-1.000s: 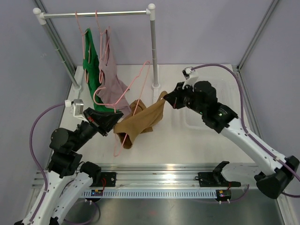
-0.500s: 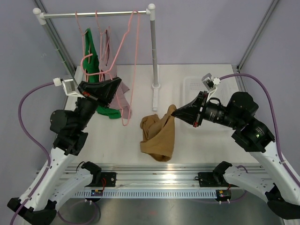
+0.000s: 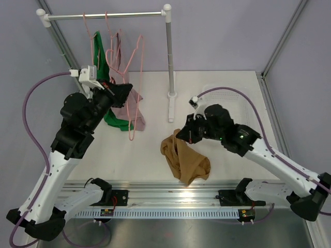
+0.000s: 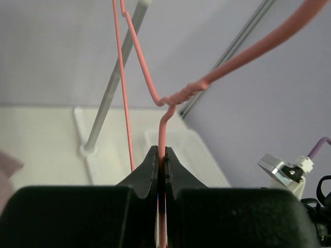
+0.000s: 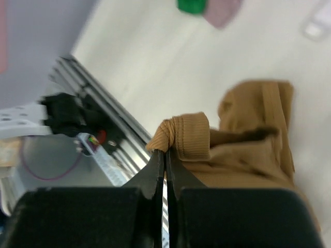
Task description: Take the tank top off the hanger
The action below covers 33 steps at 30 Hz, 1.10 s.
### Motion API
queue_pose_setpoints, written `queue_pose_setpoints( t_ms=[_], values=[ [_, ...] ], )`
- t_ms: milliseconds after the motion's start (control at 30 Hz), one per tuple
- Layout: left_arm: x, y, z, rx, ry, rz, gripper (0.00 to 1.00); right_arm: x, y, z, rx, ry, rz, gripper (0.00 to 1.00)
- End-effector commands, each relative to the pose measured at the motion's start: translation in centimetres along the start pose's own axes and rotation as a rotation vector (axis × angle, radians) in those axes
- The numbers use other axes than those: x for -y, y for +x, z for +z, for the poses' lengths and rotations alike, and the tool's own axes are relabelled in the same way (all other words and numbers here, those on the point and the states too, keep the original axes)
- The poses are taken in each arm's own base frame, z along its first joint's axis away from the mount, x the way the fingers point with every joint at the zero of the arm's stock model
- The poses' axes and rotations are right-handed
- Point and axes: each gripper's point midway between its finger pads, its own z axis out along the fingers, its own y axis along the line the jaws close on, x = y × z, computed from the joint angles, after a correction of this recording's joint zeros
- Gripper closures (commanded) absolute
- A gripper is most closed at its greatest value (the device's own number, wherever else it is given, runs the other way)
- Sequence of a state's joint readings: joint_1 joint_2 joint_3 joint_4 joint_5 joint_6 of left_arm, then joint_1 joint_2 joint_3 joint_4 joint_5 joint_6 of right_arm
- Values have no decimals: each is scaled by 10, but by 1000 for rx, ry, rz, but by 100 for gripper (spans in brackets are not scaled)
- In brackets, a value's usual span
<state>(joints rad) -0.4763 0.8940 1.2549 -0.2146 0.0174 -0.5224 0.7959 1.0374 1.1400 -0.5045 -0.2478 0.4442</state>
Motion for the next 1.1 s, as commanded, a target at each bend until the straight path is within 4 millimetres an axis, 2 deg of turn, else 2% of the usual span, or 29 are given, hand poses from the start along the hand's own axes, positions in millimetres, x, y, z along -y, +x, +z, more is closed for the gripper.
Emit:
queue_pose_setpoints(
  t_ms=[0,33,67,100,133,167,200,233,333,500,667,833,900,933,1033,1067],
  values=[
    [-25,17,-10,-104,-133,49,100,42,26,34,-14,214,28,100],
    [-29,17,-7,-108,-159,56,100,58,26,37,13,299,35,97],
    [-31,19,-6,-119,-168,58,100,68,37,44,-9,334,52,91],
    [-35,24,-5,-139,-185,66,100,71,41,48,-14,347,57,71],
    [-39,26,0,-151,-207,70,100,74,44,49,-18,363,58,30],
    [-42,29,3,-168,-221,72,100,75,46,51,-22,368,58,6],
    [-46,32,9,-187,-239,78,100,76,45,50,-16,376,59,0],
    [-48,34,8,-193,-248,79,100,76,43,48,-9,382,58,1],
    [-51,34,24,-219,-270,99,100,71,24,34,41,394,40,1],
    [-52,16,52,-223,-307,167,100,56,7,10,114,345,24,0],
    [-53,-1,79,-219,-337,229,100,54,12,2,123,316,14,1],
    [-51,-21,120,-196,-341,241,100,58,10,0,138,339,6,0],
    [-55,-22,132,-212,-340,239,100,58,9,-1,137,341,5,1],
    [-57,-32,145,-185,-342,234,100,58,9,-2,140,341,7,1],
    [-54,-42,159,-152,-326,244,100,56,7,-5,151,329,4,0],
    [-58,-40,169,-141,-328,244,100,56,7,-6,153,328,1,1]
  ],
)
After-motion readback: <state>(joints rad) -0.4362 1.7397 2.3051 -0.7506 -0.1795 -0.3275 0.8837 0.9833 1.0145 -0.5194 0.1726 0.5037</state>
